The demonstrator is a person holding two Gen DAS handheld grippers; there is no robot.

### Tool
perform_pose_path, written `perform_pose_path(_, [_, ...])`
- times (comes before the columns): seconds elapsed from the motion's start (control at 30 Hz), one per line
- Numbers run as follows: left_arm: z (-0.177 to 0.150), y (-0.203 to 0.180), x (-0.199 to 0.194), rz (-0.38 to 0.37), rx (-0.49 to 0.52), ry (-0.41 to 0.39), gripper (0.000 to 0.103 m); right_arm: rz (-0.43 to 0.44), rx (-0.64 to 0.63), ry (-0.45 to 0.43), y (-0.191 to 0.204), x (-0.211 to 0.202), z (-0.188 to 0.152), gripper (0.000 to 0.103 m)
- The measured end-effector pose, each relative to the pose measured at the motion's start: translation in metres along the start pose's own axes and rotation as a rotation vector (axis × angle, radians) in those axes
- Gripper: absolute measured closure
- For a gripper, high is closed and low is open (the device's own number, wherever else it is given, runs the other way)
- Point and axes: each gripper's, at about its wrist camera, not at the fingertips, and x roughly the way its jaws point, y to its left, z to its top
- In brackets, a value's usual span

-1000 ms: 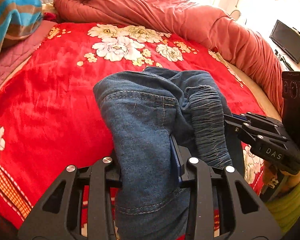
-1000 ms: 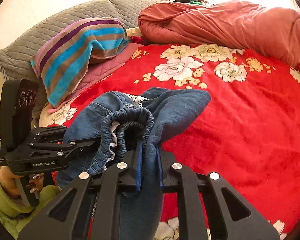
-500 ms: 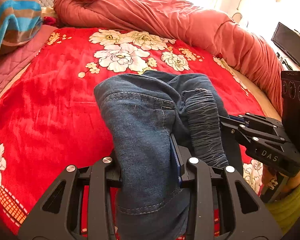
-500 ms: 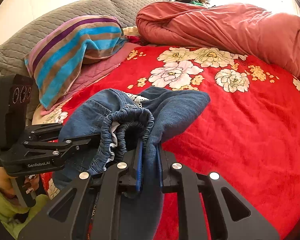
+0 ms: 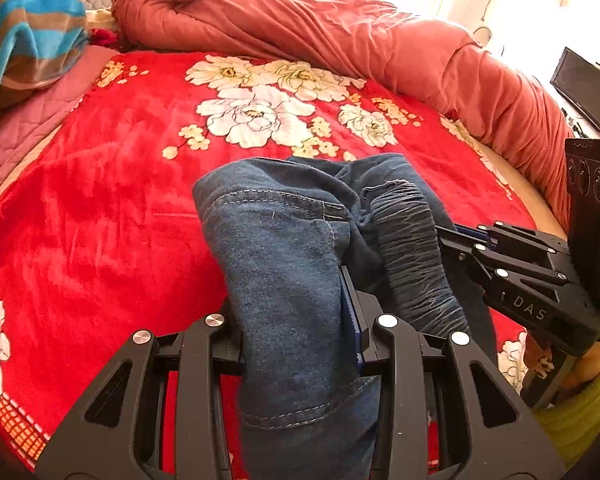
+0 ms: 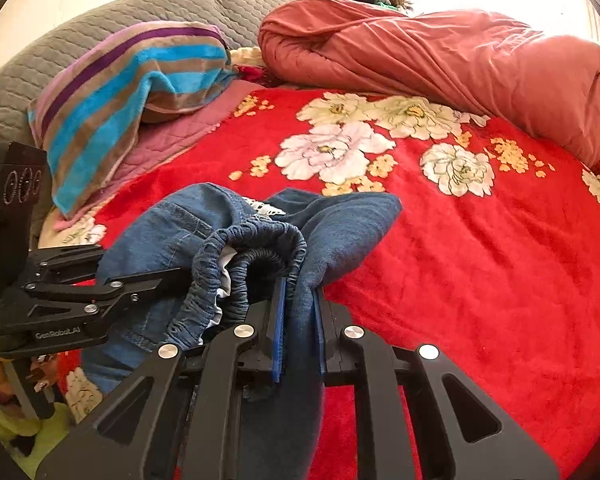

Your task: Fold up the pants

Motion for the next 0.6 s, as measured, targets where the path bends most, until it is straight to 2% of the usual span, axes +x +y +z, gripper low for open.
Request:
perform_pose_path(0.23, [-0.003,0.005,0.007,0.018,-0.002,0.017,0.071,-0.054,0.001,0.021,-0.002,0.007,-0.005,0.085])
perform_pose_path(0.47, [-0.007,0.009,0.014,0.028,-0.010,0.033,0.062,-0.103,0.014,0.047,-0.008,0.013,-0.010,0.066])
perform_pose_path(0.6, [-0.010,0.010,0.020,0.033,-0.015,0.051,0.055,-0.130,0.054,0.109,-0.017,0.027,-0.018,0.057])
